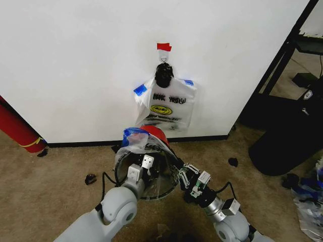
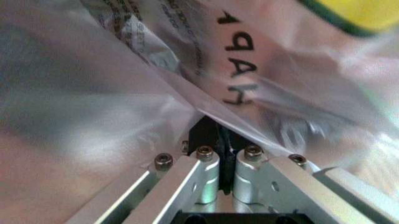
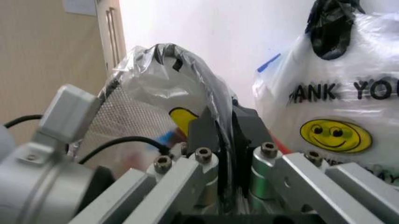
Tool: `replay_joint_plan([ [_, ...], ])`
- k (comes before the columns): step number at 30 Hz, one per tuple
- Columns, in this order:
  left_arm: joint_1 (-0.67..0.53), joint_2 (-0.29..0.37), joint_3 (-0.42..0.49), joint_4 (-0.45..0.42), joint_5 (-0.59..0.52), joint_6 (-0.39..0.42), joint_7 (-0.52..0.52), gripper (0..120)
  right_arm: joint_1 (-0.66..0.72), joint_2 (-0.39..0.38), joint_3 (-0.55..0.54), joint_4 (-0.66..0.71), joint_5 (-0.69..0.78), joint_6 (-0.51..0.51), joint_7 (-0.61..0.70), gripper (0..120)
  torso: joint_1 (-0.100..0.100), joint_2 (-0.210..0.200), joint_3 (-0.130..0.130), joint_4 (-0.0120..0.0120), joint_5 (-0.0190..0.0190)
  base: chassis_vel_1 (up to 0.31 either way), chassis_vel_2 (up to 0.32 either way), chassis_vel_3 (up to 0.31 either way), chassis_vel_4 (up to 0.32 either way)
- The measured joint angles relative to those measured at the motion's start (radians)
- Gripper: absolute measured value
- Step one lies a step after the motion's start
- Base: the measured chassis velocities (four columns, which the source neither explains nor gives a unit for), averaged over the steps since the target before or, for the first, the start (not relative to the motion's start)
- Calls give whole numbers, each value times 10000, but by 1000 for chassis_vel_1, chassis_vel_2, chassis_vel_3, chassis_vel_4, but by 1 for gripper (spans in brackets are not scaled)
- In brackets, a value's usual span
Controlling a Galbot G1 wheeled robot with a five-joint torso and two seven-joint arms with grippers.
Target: Pick up the garbage bag from the wall and place it over the trash bin.
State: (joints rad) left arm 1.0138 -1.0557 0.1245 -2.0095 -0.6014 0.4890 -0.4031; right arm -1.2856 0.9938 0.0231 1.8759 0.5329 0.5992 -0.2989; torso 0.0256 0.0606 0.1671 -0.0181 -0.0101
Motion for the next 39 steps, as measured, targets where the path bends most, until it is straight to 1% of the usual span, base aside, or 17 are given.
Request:
replay_joint_plan([
  [2,-238,-202,110,309,0,-158,-131,0,-7,20,0,-4,24,-6,4,1,0,0,0,0,0,0,0,0,0],
  [7,-510,-411,196,620,-20,-322,-285,0,-15,70,6,-56,43,-8,8,1,0,0,0,0,0,0,0,0,0],
  [11,-624,-430,189,683,-138,-492,-280,0,-15,101,4,-106,46,-6,5,1,0,0,0,0,0,0,0,0,0],
  [16,-732,-494,50,818,-574,-1232,-85,0,51,155,-55,-180,104,-3,-71,1,0,0,0,0,0,0,0,0,0],
  [21,-762,-534,-4,1074,-585,-1561,-45,0,105,185,-110,-187,233,-8,-92,1,0,0,0,1,-1,0,0,0,0],
  [25,-672,-479,-17,1061,-572,-1581,-3,0,121,196,-111,-196,254,-14,-99,1,0,0,0,0,0,0,0,0,0],
  [32,-196,-125,-72,493,-224,-1528,365,0,168,203,-70,-287,418,-14,-82,1,0,0,0,0,-2,0,0,0,0],
  [37,800,477,-405,-754,-109,-1246,688,0,399,304,-45,-709,798,-74,99,1,0,0,-1,1,0,0,0,0,0],
  [39,858,510,-428,-814,-100,-1239,707,0,411,311,-46,-725,826,-85,112,1,0,1,-1,0,-1,0,0,0,0],
])
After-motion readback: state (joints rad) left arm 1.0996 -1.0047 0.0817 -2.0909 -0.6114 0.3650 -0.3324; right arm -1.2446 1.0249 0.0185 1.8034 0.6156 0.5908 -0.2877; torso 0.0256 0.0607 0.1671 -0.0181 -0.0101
